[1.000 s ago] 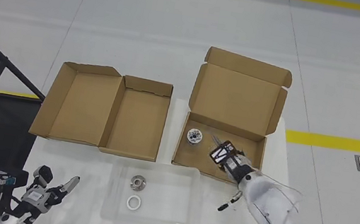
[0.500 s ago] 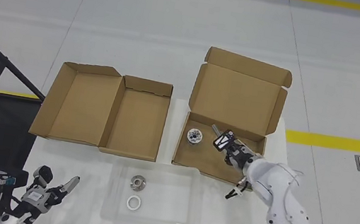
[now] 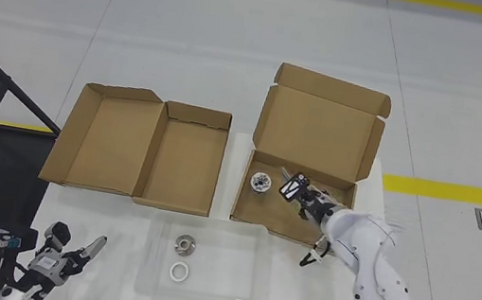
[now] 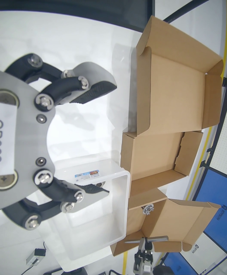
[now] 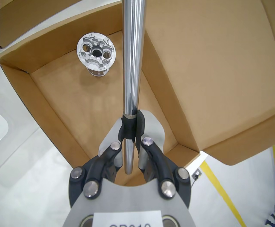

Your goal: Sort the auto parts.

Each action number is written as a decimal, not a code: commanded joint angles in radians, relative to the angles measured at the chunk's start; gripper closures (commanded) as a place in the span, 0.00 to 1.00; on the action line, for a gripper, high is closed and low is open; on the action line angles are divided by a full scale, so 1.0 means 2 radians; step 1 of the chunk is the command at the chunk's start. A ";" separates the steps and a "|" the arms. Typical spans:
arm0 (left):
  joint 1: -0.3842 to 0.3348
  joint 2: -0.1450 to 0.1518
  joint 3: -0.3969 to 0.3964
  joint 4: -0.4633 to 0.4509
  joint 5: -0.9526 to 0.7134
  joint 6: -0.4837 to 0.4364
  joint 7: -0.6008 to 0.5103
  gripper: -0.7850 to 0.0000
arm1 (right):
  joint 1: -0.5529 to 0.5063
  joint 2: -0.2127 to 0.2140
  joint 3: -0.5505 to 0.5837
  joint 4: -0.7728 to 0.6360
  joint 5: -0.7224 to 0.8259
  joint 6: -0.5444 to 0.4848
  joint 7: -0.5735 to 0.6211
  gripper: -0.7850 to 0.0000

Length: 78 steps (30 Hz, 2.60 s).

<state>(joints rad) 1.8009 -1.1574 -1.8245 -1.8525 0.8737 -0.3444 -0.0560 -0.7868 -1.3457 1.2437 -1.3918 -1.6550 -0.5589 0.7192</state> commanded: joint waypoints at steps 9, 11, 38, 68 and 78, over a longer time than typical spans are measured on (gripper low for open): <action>0.000 0.000 0.000 0.000 0.000 0.000 0.000 0.00 | 0.155 -0.005 -0.015 0.154 0.154 -0.131 0.140 1.00; 0.000 0.000 0.000 0.000 0.000 0.000 0.000 0.00 | 0.180 -0.005 -0.033 0.200 0.168 -0.149 0.122 1.00; 0.000 0.000 0.000 0.000 0.000 0.000 0.000 0.00 | 0.307 -0.054 -0.193 0.494 0.196 -0.159 0.062 0.70; -0.024 0.000 0.007 0.018 -0.001 0.005 -0.022 0.00 | 0.038 0.060 -0.082 0.015 0.011 -0.081 -0.208 0.63; -0.027 0.000 -0.002 0.022 -0.033 0.005 -0.028 0.00 | -0.066 0.079 -0.054 -0.157 -0.026 -0.111 -0.178 0.00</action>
<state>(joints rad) 1.7467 -1.1580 -1.8278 -1.8090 0.8058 -0.3337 -0.1123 -0.9217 -1.1878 1.1349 -1.7088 -1.7087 -0.7815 0.3731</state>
